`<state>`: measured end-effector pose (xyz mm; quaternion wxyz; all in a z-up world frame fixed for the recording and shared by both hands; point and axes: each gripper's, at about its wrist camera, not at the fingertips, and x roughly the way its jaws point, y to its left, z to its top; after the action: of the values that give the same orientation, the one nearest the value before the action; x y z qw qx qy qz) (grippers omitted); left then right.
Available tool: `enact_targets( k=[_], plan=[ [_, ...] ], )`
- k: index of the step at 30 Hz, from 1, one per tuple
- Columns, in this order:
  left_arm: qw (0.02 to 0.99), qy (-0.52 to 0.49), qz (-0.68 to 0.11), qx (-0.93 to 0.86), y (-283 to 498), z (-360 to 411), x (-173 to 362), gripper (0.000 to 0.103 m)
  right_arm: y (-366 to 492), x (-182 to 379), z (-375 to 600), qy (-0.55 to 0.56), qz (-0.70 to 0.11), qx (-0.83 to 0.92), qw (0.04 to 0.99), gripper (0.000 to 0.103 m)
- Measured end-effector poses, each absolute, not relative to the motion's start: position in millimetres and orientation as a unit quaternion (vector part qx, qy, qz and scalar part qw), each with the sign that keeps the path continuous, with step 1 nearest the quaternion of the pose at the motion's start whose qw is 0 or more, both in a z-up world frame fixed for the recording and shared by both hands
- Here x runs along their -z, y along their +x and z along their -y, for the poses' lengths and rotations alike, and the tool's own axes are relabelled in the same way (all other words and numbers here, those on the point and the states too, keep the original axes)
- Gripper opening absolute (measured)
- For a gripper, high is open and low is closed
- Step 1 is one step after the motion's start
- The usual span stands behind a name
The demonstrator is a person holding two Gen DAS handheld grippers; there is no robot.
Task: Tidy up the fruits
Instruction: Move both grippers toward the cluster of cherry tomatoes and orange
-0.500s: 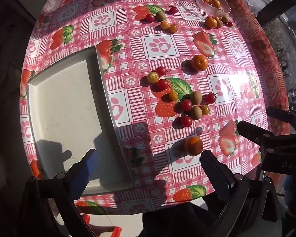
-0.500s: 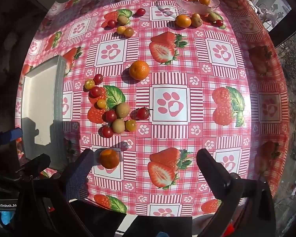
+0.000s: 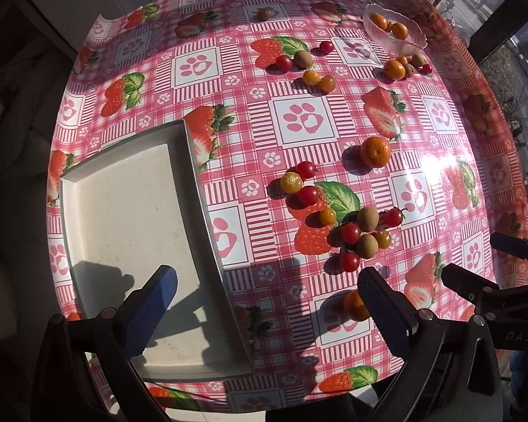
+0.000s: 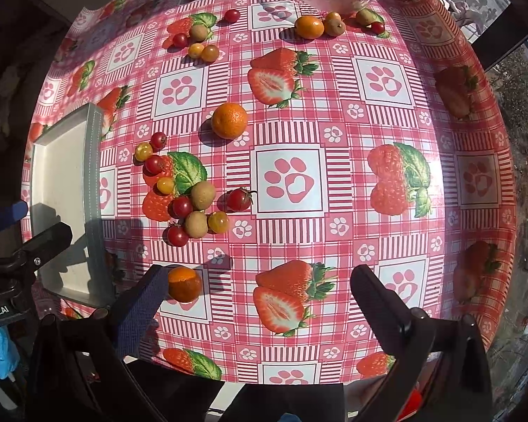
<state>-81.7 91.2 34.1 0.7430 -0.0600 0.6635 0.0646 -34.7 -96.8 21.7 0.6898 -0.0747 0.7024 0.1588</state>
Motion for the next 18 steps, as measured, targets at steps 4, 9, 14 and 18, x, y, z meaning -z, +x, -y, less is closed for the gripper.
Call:
enact_targets(
  k=[4,9,14,18],
  plan=[
    [0.749,-0.057,-0.657,-0.064,-70,-93,-25,0.103,-31,-15,99,-0.071,-0.708,-0.152,0.686,0.103],
    [0.75,-0.06,-0.656,-0.069,-56,-93,-11,0.103,-22,-8,93,-0.072,-0.719,-0.155,0.674,0.103],
    [0.753,-0.063,-0.651,-0.073,-39,-91,5,0.103,-2,-4,89,-0.071,-0.703,-0.161,0.689,0.103],
    [0.757,-0.057,-0.646,-0.077,-28,-91,17,0.103,20,2,85,-0.06,-0.7,-0.163,0.693,0.103]
  ],
)
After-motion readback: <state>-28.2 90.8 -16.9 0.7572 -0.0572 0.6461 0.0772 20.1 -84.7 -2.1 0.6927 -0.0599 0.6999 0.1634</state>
